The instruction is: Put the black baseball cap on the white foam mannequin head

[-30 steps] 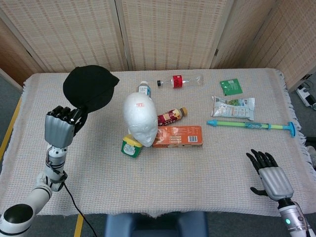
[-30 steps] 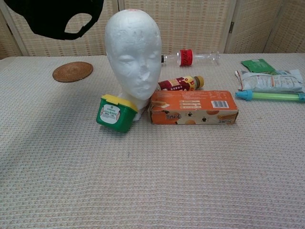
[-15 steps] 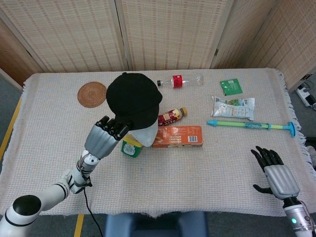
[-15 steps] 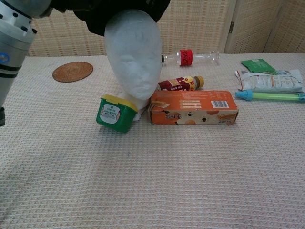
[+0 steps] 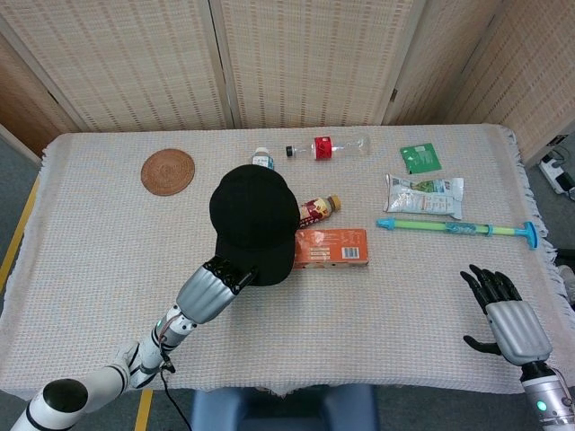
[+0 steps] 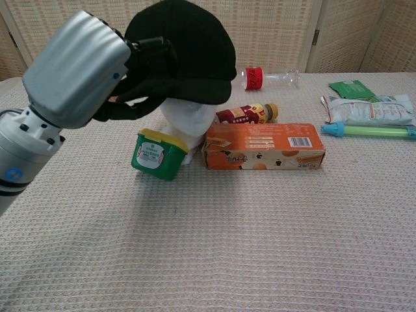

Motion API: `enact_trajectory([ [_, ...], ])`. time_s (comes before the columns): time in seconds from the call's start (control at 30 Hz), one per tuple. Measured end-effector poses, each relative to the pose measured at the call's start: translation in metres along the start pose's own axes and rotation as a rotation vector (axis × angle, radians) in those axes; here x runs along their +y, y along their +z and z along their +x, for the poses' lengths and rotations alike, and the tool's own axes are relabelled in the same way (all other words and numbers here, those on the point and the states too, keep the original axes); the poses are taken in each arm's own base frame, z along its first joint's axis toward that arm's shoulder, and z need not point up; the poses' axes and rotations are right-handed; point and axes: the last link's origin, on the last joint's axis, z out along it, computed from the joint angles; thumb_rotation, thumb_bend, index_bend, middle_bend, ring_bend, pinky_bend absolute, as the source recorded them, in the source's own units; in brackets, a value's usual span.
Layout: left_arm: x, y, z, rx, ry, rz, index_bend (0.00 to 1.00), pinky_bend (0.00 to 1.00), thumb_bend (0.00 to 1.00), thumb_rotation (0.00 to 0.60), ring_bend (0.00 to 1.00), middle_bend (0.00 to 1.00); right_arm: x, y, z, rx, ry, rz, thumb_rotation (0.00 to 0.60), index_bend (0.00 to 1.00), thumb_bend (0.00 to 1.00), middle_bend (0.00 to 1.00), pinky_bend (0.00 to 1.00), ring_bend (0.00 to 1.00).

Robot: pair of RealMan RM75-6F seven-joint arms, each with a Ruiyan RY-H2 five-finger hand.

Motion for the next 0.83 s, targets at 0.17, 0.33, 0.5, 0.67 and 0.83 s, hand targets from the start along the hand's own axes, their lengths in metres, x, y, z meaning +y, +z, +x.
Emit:
enact_trajectory([
  [0.17, -0.006, -0.019, 0.005, -0.065, -0.024, 0.07, 0.11, 0.69, 0.13, 0.6, 0.46, 0.42, -0.002, -0.001, -0.002, -0.005, -0.011, 0.003, 0.6, 0.0, 0.08, 0.0, 0.0, 0.0],
  [0.33, -0.021, -0.046, 0.023, -0.164, -0.073, 0.179, 0.17, 0.4, 0.11, 0.6, 0.3, 0.31, -0.002, -0.001, -0.003, -0.001, -0.016, -0.002, 0.6, 0.0, 0.08, 0.0, 0.0, 0.0],
  [0.5, -0.059, -0.092, 0.065, -0.343, -0.11, 0.357, 0.22, 0.3, 0.12, 0.6, 0.22, 0.28, 0.0, 0.004, -0.005, 0.011, -0.024, -0.019, 0.6, 0.0, 0.08, 0.0, 0.0, 0.0],
  [0.67, -0.109, -0.155, 0.127, -0.554, -0.095, 0.654, 0.22, 0.28, 0.13, 0.6, 0.18, 0.24, -0.001, 0.009, -0.007, 0.069, -0.031, -0.023, 0.6, 0.0, 0.08, 0.0, 0.0, 0.0],
  [0.83, -0.131, -0.207, 0.164, -0.663, 0.002, 0.858, 0.22, 0.28, 0.13, 0.6, 0.15, 0.2, 0.003, 0.01, -0.007, 0.123, -0.048, -0.056, 0.6, 0.0, 0.08, 0.0, 0.0, 0.0],
])
